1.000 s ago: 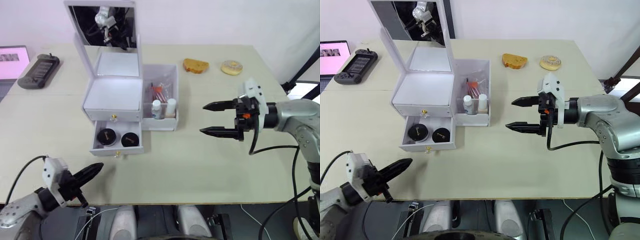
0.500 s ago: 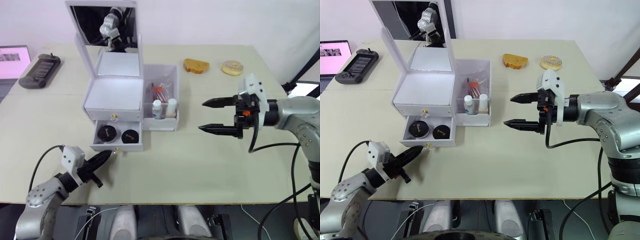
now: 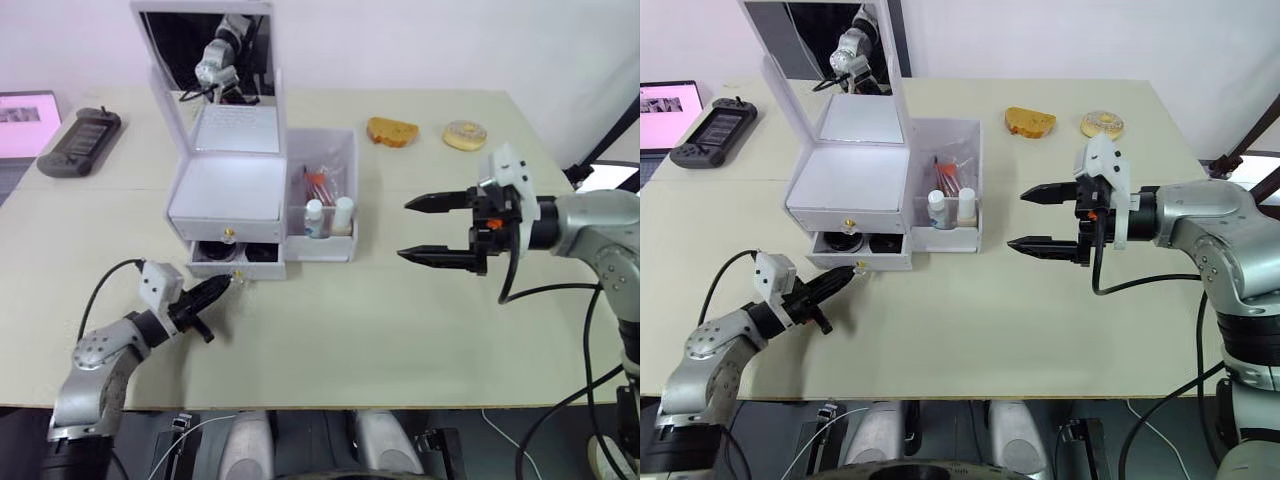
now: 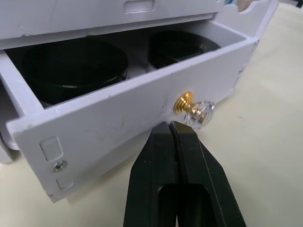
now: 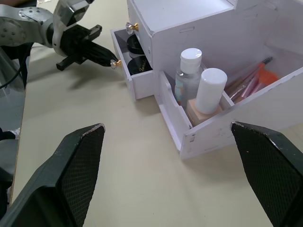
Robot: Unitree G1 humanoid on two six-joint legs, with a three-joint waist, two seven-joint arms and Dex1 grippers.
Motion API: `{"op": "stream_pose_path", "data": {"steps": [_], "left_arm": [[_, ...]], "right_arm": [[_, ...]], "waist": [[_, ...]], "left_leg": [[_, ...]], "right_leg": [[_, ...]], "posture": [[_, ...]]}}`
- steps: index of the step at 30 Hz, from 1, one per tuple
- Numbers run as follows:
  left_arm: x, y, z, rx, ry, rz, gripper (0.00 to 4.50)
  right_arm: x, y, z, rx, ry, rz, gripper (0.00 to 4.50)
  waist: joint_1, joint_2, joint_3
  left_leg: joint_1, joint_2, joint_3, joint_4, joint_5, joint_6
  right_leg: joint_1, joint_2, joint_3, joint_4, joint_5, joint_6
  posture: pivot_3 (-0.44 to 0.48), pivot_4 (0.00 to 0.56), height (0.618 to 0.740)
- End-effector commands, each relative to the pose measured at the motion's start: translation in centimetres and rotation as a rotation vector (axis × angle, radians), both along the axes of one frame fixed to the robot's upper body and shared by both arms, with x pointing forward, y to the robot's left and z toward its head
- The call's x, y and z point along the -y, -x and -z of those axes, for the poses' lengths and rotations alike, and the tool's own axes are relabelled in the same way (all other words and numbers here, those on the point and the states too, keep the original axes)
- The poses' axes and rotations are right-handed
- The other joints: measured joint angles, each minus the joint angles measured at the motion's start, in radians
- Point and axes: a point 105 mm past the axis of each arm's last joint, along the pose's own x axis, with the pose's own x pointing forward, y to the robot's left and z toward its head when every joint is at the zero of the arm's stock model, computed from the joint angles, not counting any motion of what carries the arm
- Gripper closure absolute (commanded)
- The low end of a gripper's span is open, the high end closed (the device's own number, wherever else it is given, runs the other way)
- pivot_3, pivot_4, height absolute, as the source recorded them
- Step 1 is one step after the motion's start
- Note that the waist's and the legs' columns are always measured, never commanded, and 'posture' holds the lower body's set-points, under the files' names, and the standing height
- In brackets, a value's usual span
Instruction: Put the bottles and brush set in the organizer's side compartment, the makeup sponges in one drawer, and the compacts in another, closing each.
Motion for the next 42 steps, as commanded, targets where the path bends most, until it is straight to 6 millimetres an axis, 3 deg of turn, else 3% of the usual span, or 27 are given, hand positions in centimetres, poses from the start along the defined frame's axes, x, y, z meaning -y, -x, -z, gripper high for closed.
{"op": "stream_pose_path", "data": {"steps": [1,6,18,27,40,42], "left_arm": [[-0.8,-1.1,-1.5,0.064,-0.038,-0.007,4.47],[-1.5,-2.1,-2.1,0.083,-0.044,-0.009,4.47],[0.5,-3.0,-1.9,0.089,-0.023,0.056,4.47],[0.2,-3.4,-1.8,0.093,-0.041,0.051,4.47],[-3.9,1.0,-3.5,0.036,-0.053,0.031,4.47],[-5.1,1.3,-4.2,0.033,-0.062,-0.013,3.93]], "right_arm": [[0.5,0.1,-1.5,0.07,0.003,0.012,0.0],[0.6,0.1,-1.5,0.071,0.005,0.017,0.0],[1.0,0.3,-1.7,0.078,0.015,0.03,0.0],[1.0,0.4,-1.4,0.078,0.006,0.035,0.0],[3.6,-0.4,0.5,-0.055,-0.098,0.141,0.0],[4.2,-0.7,0.9,-0.071,-0.114,0.161,0.0]], "waist": [[0.0,0.0,0.0],[-0.001,0.0,0.0],[0.003,0.0,0.0],[0.005,0.0,0.0],[-0.001,0.0,0.0],[-0.001,0.0,0.0]], "left_leg": [[0.0,0.0,0.0,0.0,0.0,0.0],[0.0,0.0,0.0,0.0,0.0,0.0],[0.0,0.0,0.0,0.0,0.0,0.0],[0.0,0.0,0.0,0.0,0.0,0.0],[0.0,0.0,0.0,-0.001,0.0,0.0],[0.0,0.0,0.0,-0.001,0.0,0.0]], "right_leg": [[0.0,0.0,0.0,0.0,0.0,0.0],[0.0,0.0,0.0,0.0,0.001,0.003],[0.0,0.0,0.0,0.0,0.002,0.003],[0.0,0.0,0.0,0.0,0.002,0.003],[0.0,0.0,0.0,0.0,0.001,0.002],[0.0,0.0,0.0,0.0,0.0,0.0]], "posture": [[0.0,0.15,0.74],[0.0,0.15,0.74],[0.0,0.15,0.74],[0.0,0.15,0.74],[0.0,0.15,0.74],[0.0,0.15,0.74]]}}
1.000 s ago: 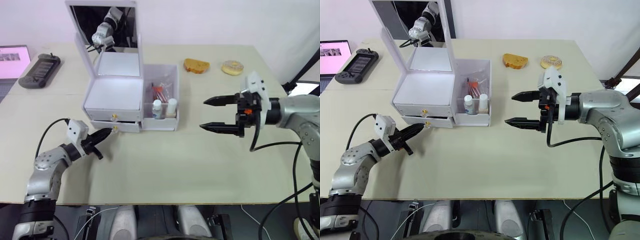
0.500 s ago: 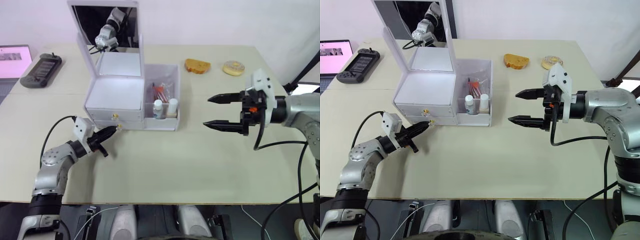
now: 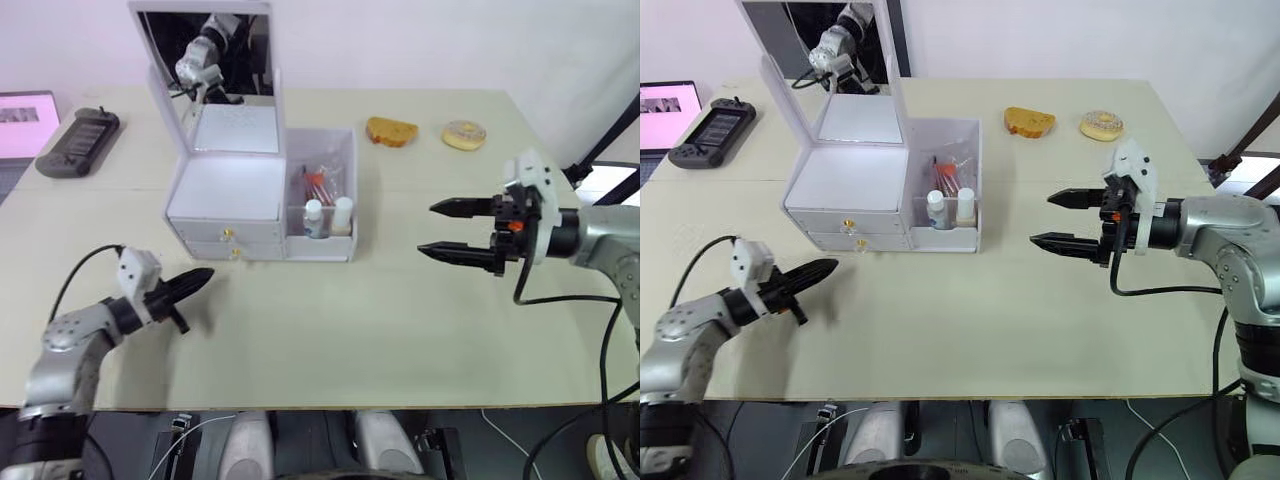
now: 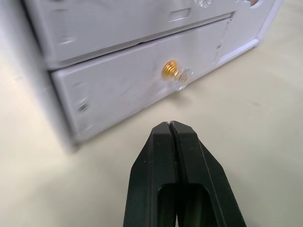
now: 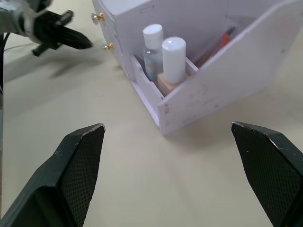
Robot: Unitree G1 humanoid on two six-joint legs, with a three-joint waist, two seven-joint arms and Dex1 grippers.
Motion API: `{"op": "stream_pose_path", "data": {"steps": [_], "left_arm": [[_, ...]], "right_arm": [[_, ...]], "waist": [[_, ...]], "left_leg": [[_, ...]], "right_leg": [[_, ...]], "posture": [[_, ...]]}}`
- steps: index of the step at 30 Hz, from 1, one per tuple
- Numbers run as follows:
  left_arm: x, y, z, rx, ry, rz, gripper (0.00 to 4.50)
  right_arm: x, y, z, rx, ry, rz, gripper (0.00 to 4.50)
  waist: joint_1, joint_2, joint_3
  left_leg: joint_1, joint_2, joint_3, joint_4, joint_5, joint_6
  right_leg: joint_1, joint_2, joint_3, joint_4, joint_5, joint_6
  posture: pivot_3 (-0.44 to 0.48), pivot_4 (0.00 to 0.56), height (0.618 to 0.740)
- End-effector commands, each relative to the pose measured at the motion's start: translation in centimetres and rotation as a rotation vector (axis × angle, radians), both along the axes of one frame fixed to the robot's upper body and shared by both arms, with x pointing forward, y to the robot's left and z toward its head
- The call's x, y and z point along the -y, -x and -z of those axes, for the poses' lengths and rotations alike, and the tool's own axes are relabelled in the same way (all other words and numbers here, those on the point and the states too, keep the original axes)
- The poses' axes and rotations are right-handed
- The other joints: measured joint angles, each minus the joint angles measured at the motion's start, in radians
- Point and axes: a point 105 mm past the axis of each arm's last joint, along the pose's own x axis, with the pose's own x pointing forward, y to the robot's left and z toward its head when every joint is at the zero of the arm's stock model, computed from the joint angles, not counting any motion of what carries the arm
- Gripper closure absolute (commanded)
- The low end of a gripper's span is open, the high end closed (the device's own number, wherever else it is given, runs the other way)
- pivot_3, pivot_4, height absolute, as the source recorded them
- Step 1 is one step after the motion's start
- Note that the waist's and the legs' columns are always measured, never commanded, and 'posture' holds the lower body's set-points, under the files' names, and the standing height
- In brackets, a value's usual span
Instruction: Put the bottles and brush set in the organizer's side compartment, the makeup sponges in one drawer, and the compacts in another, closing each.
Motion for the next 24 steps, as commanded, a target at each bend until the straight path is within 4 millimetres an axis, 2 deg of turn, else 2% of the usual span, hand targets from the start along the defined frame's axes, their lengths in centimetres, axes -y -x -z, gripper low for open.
{"op": "stream_pose_path", "data": {"steps": [1,7,8,11,14,18,24], "left_arm": [[-2.1,0.6,-2.7,0.041,-0.004,-0.063,3.57],[-6.7,2.3,-4.0,-0.01,-0.055,-0.181,0.4],[-7.6,2.6,-4.2,-0.017,-0.066,-0.205,0.02],[-9.5,2.8,-4.7,-0.024,-0.088,-0.268,0.02],[-11.3,2.7,-4.9,-0.001,-0.2,-0.351,0.02],[-11.9,2.7,-3.7,-0.03,-0.229,-0.385,0.02],[-10.9,2.3,-3.2,-0.011,-0.197,-0.334,0.02]], "right_arm": [[1.3,-0.3,-0.3,0.028,-0.055,0.037,0.0],[5.6,-1.2,1.9,0.043,-0.098,0.219,0.0],[6.3,-1.1,2.4,0.055,-0.094,0.245,0.0],[7.5,-0.8,3.2,0.068,-0.115,0.296,0.0],[8.4,-0.4,4.1,0.095,-0.117,0.34,0.0],[9.7,-0.2,5.2,0.162,-0.087,0.43,0.0],[9.9,0.1,6.0,0.194,-0.068,0.458,0.0]], "waist": [[0.002,0.0,0.0],[0.0,-0.001,0.0],[0.0,-0.001,0.0],[0.0,0.0,0.0],[-0.001,0.0,0.0],[-0.001,0.0,0.0],[-0.001,0.0,0.0]], "left_leg": [[0.0,0.0,0.0,0.0,0.0,0.0],[0.0,0.0,0.001,0.0,0.0,0.0],[0.0,0.0,0.001,0.0,0.0,0.0],[0.001,0.0,0.001,0.0,0.0,0.0],[0.001,0.0,0.001,-0.001,0.0,0.0],[0.002,0.0,0.001,-0.001,0.0,0.0],[0.002,0.0,0.001,-0.001,0.0,0.0]], "right_leg": [[0.0,0.0,0.0,0.0,0.0,0.0],[0.0,-0.001,0.0,-0.001,0.0,0.0],[0.0,-0.001,0.0,-0.001,0.0,0.0],[0.0,0.0,0.0,0.0,0.0,0.0],[0.0,0.0,0.0,0.0,0.0,0.0],[0.0,0.0,0.0,0.0,0.0,0.0],[0.0,0.0,0.0,0.0,0.0,0.0]], "posture": [[0.0,0.15,0.74],[0.0,0.15,0.74],[0.0,0.15,0.74],[0.0,0.15,0.74],[0.0,0.15,0.74],[0.0,0.15,0.74],[0.0,0.15,0.74]]}}
